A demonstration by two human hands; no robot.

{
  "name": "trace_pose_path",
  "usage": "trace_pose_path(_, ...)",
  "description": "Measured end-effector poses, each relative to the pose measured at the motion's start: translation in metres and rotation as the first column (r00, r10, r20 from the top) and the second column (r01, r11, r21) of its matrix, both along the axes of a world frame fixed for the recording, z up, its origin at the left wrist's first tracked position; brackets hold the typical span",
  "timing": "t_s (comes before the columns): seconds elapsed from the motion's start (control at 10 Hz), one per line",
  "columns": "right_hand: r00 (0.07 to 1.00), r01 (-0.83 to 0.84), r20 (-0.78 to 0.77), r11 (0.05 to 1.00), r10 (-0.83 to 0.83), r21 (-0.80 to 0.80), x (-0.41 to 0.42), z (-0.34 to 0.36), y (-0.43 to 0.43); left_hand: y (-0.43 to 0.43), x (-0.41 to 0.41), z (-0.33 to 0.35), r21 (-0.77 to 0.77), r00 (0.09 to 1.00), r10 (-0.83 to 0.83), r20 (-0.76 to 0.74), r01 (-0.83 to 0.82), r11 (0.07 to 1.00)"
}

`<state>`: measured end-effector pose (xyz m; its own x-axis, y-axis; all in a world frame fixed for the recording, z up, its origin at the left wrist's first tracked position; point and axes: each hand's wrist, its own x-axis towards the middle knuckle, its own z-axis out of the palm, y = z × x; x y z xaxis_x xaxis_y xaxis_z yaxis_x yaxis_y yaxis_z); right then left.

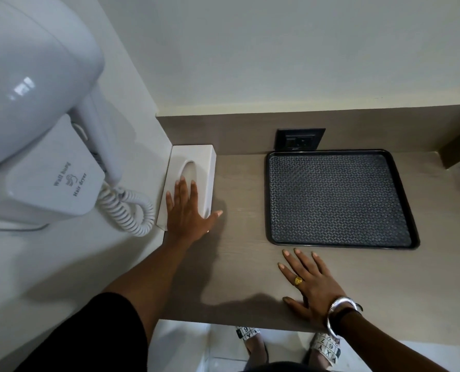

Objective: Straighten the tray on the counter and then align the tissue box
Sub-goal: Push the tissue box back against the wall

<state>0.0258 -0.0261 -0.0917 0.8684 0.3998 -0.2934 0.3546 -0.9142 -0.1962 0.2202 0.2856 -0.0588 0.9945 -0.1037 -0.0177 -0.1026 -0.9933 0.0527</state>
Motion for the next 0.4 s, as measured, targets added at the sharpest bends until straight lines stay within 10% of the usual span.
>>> trace_pose_path(0.4,0.999,0.032,-0.039,0.998,-0.030,0.051,-0.002,0.005,0.000,-0.009,-0.002,0.017,0.015,0.999,0.036,-0.039,-0.036,0.999)
